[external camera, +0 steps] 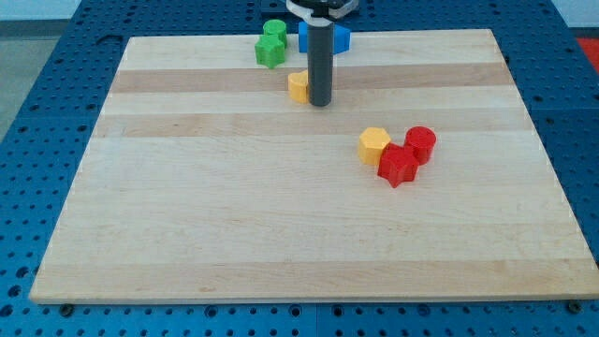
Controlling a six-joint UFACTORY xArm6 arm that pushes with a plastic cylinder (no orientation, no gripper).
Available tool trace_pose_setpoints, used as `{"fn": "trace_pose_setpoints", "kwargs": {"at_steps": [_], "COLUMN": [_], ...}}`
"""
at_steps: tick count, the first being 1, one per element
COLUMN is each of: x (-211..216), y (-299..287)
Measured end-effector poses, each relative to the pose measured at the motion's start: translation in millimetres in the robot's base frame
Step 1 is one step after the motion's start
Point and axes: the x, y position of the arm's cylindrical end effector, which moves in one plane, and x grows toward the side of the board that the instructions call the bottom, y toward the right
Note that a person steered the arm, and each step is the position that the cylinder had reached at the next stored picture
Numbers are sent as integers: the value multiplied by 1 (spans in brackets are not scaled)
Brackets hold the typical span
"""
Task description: Move the yellow heart below the blue cube
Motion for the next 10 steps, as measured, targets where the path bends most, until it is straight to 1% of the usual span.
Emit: {"fn": "trace_pose_setpoints", "kwargs": {"at_steps": [1,2,4,5,6,7,8,9,10], "x": [27,10,-59,-61,-35,-46,-84,-111,-100], "y": [-25,-44,-6,-5,-1,34,38,35,36]}}
